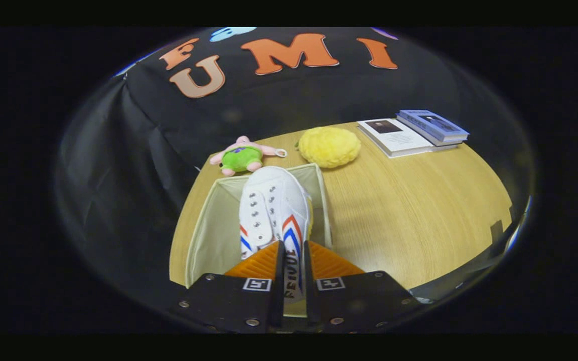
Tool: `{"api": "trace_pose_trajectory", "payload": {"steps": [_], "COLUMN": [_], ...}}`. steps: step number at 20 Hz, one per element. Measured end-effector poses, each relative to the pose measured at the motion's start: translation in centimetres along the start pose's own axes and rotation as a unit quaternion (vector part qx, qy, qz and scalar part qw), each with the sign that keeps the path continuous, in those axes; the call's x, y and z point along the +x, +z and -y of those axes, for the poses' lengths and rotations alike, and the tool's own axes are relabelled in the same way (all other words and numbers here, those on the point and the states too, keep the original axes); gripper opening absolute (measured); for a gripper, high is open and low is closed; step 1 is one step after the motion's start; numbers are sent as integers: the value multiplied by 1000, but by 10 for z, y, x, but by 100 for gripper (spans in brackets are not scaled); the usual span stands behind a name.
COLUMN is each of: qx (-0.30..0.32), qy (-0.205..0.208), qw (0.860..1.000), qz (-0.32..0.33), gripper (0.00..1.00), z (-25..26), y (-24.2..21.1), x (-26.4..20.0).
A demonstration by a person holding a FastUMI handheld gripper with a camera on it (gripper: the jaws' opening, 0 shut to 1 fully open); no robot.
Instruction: Open the storage box then place both shoes into the box .Put the left shoe in first, then the right shoe, with the right side of both shoes facing outward in a uniform manner.
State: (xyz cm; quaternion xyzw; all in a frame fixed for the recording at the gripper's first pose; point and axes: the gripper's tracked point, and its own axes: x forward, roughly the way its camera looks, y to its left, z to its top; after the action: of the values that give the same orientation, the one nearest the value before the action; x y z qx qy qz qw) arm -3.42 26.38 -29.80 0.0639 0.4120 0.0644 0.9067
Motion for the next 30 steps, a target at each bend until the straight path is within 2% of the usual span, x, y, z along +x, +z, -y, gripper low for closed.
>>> {"api": "trace_pose_trajectory", "payload": {"steps": [1,4,5,12,17,22,25,27,30], "qx": [-2,-19,-21,-24,-44,-63,-67,-66,-60], "qy": [8,7,7,2,-13,-36,-28,-41,-55], "qw": [1000,999,999,995,987,972,959,951,947], "qz": [8,34,42,97,151,221,275,300,312], "gripper": [33,94,99,99,98,99,98,98,98], "z": [-3,-2,-2,15,33,54,58,71,84], "y": [9,32,37,88,133,185,215,228,234], "x": [-3,-16,-17,-46,-78,-117,-137,-148,-152]}}
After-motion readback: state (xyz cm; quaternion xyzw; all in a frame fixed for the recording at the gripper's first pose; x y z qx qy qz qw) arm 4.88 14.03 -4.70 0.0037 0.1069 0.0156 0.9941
